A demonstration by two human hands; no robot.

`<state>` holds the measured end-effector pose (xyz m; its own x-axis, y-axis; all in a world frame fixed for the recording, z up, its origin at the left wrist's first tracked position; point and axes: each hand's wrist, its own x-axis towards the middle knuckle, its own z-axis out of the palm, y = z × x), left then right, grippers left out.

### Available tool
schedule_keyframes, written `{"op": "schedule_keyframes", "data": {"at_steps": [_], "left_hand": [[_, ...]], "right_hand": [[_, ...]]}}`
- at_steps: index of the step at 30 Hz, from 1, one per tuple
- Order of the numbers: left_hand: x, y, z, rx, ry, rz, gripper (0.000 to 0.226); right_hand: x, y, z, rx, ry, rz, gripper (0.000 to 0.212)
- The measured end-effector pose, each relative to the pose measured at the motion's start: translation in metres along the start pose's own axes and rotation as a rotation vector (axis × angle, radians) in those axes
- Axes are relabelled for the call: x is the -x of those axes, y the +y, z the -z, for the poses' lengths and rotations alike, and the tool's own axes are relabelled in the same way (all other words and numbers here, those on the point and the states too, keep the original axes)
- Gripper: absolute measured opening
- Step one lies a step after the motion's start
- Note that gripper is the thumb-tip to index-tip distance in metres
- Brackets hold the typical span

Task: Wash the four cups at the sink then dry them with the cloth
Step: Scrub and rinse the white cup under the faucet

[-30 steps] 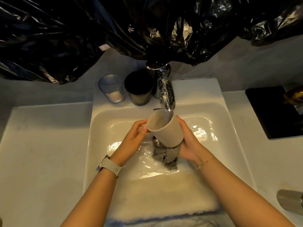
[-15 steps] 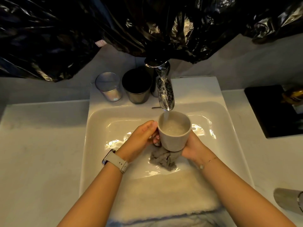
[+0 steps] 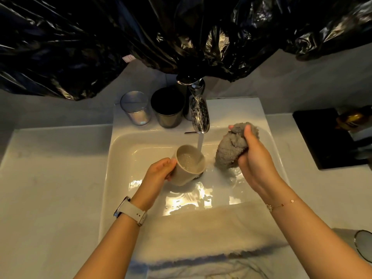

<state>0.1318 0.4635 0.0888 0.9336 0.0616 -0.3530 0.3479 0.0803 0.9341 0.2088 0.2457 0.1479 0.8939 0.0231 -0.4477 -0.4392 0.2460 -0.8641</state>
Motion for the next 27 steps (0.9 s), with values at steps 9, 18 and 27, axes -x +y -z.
{"op": "schedule_keyframes", "data": {"at_steps": [9,18,27], "left_hand": [[-0.004,-0.006,-0.005,-0.067,0.019,0.109,0.040],[-0.012,-0.004,-0.011,-0.044,0.071,0.092,0.034],[-0.013,-0.001,-0.013,0.189,0.113,0.140,0.041]], "right_hand": [[0.027,-0.007,-0.014,0.018,-0.226,0.072,0.043],[0.039,0.045,-0.006,0.882,-0.722,0.260,0.036],[0.040,0.064,-0.014,0.629,-0.615,0.461,0.056]]}}
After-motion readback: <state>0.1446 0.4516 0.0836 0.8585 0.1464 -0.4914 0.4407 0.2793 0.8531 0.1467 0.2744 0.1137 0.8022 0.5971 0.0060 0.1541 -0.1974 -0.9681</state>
